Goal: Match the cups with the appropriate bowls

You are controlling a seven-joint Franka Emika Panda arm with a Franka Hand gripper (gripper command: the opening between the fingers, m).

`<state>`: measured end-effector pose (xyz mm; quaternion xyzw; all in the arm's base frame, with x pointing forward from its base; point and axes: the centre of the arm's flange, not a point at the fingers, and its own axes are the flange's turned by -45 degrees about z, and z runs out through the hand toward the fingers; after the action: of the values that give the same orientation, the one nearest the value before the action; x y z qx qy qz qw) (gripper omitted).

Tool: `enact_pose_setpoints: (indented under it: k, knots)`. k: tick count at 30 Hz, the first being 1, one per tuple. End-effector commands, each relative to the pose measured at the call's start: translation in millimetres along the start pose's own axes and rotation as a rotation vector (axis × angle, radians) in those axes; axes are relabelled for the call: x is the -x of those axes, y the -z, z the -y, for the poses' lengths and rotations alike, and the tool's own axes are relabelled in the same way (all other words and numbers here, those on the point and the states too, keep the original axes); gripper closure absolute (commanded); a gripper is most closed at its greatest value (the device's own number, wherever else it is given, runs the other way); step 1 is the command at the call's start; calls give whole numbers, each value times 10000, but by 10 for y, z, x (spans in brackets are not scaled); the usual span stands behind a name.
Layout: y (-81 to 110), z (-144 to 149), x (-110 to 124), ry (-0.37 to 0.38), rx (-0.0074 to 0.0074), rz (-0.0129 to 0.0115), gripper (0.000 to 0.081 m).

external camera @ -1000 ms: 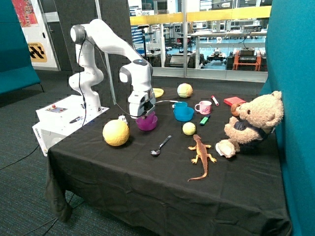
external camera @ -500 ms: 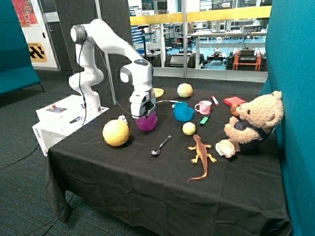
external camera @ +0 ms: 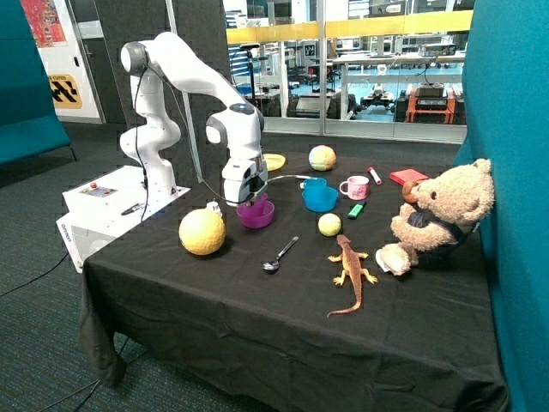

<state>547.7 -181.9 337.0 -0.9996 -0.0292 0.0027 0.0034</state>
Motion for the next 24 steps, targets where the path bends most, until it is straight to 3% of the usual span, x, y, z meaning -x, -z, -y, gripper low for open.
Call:
enact_pose_setpoints:
  k: [1,17,24]
  knots:
    - [-8,-20,82,-10,70,-52,196]
    - [17,-32,106,101,70,-52,15]
    - [27,-11,113,166,70,-51,0]
